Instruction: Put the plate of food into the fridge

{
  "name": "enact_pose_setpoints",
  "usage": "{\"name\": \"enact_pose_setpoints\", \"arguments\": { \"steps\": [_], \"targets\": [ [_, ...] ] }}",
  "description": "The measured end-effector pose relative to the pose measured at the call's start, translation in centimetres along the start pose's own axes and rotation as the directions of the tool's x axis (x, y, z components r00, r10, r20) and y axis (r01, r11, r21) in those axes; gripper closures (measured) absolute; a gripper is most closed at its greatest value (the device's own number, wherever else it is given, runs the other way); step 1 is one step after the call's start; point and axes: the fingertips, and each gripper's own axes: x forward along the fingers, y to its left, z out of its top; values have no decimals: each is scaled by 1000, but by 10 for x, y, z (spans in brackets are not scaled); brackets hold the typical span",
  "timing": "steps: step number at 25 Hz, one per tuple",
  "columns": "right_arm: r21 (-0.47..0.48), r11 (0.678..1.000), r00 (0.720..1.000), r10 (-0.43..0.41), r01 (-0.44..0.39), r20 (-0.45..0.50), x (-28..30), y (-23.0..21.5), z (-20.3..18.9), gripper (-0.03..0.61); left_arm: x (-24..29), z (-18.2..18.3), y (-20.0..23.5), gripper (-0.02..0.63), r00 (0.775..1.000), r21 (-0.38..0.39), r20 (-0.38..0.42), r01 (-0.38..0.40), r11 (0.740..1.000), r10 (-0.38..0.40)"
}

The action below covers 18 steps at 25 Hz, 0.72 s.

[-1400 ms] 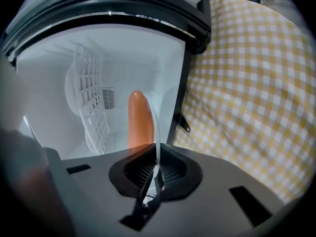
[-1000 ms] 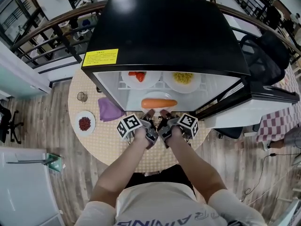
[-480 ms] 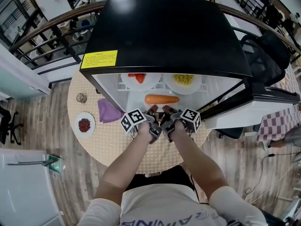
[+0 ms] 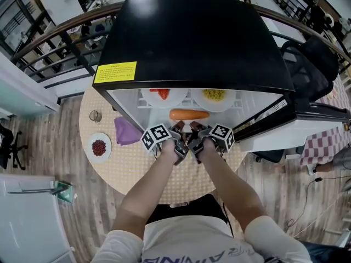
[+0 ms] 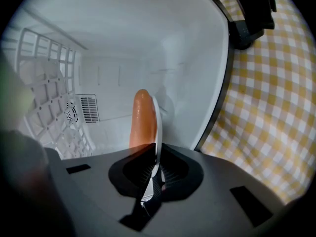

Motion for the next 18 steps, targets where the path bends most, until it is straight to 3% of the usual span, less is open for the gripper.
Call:
{"name": "enact_pose_setpoints", "arguments": {
  "steps": [10, 18],
  "targets": [
    [-80, 997, 1000, -3, 2, -16, 2, 1, -4, 539, 0, 3, 5, 568, 998, 70, -23, -54, 996, 56],
    [-174, 984, 999, 24, -31, -40, 2, 13, -7, 449, -3, 1, -1, 529, 995, 164, -70, -60, 985, 73]
  ]
}}
